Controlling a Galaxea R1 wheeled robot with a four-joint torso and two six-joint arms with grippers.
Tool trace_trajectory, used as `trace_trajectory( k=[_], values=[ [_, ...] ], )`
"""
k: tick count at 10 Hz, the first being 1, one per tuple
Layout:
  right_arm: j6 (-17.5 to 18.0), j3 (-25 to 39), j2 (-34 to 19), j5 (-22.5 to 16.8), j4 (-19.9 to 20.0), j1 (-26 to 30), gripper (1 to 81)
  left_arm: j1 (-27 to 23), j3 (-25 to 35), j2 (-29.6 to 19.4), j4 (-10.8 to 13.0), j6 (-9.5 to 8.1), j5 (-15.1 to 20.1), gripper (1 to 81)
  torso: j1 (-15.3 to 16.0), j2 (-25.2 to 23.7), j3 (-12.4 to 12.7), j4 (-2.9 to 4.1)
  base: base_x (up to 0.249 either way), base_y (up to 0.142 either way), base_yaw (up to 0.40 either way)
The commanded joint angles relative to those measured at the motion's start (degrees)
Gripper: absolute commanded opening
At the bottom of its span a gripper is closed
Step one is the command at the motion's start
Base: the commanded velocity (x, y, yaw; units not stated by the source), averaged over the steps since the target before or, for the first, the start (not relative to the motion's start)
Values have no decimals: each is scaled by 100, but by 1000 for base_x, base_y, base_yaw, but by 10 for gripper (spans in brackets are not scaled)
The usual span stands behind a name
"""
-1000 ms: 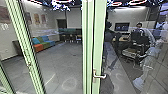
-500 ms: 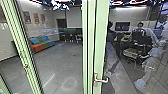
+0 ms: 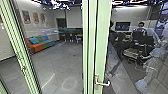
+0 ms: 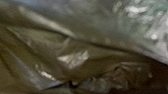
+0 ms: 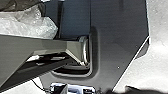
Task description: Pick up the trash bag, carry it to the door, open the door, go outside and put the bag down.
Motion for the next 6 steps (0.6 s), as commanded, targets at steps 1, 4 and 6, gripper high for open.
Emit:
trace_trajectory(
  k=[1,4,6],
  values=[
    [-22,98,-16,-352,37,178,811,-250,14,-13,-25,23,374,10,0,0,0,0,0,0,0],
    [-22,767,-412,-335,37,108,811,-250,40,-40,-25,-4,436,10,-5,0,0,0,0,0,0],
    [-13,1690,-983,-185,37,29,811,-232,198,-145,-33,-21,454,10,-5,0,0,0,0,0,0]
  ],
)
